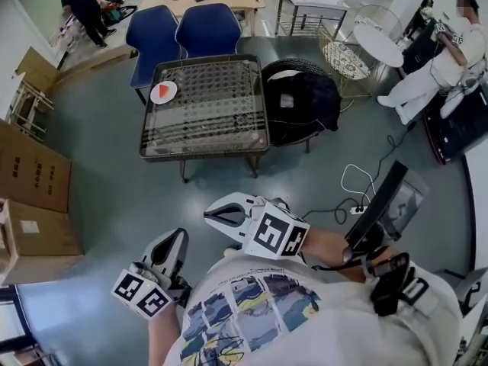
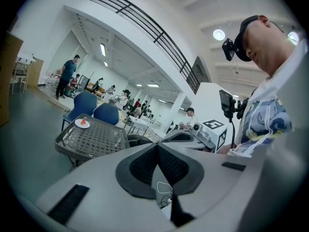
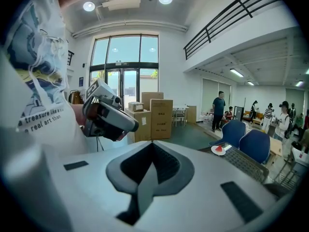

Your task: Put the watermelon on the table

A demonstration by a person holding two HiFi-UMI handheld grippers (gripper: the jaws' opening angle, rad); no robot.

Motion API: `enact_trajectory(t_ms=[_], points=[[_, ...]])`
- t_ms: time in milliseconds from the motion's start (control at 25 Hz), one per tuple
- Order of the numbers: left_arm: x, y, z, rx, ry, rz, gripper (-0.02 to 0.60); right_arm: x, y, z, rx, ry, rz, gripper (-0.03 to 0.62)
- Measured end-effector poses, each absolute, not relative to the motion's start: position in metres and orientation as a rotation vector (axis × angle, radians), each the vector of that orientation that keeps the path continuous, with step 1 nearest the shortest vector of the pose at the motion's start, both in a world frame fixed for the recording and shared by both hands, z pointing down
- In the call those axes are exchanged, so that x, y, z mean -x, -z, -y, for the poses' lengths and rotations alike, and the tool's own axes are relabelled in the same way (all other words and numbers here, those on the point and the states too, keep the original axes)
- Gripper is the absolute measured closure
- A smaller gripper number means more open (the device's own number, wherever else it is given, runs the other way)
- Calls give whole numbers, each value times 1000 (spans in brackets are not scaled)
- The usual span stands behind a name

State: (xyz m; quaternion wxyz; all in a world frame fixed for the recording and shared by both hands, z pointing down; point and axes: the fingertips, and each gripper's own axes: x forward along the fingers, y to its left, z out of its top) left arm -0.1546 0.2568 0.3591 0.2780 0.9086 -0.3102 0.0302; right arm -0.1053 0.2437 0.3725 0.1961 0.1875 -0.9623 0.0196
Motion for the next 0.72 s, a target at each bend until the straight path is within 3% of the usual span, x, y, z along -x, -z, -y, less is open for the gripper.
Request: enact_trajectory(t_ms=[720], points=[[211,-375,-261,-2396,-54,898,572,155,-384,-243,-465,-33,2669,583]])
